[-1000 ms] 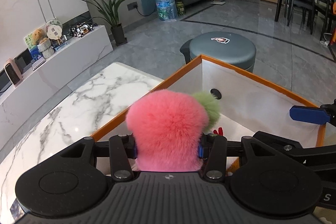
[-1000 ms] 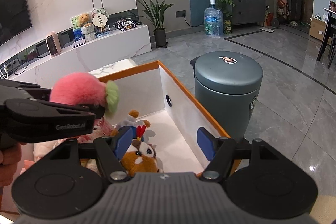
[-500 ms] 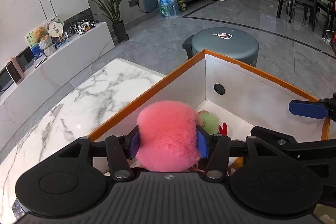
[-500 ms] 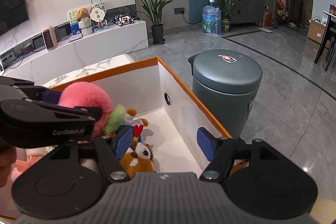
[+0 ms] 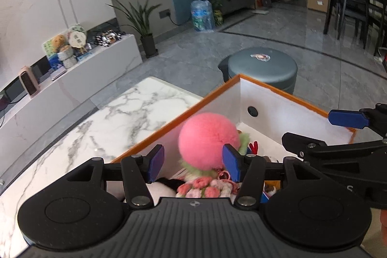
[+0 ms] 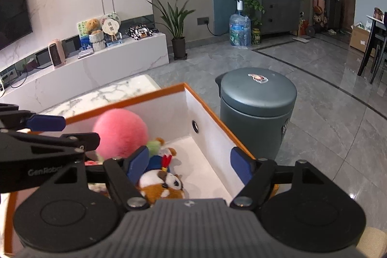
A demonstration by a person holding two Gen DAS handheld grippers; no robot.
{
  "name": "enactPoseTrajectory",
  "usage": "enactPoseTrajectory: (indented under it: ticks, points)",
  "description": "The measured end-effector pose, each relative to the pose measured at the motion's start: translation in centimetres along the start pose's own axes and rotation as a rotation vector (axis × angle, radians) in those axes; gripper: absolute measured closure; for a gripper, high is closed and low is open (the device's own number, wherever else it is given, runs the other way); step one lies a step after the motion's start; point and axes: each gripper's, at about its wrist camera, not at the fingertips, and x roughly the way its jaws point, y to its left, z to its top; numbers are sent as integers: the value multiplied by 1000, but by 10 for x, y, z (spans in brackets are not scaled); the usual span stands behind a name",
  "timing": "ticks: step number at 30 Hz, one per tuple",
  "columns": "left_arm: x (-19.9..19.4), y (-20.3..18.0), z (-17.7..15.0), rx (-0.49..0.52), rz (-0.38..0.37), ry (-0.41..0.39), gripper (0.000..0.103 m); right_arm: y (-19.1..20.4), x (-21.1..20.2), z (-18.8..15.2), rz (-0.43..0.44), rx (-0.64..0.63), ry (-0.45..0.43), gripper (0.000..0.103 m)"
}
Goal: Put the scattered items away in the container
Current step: 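Move both open tools back toward the card deck and pink wallet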
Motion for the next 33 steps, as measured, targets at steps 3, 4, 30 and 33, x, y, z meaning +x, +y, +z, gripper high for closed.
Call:
enactPoseTrajectory:
  ticks: [3,4,30,33]
  points:
    - [-22,7,-4,-15,15,-19,39,7,-16,4,10,-9,-27,24]
    - [-29,9,-6,-17,24,-21,38,10,-22,5,13,-11,-38,23]
    - [-193,94,-92,-276,230,-128,31,144,-172,-5,224,-274,-206,17]
    - [-204,110,-103,-327,258,-142,31,162,-181,-9,257,-302,-209,16]
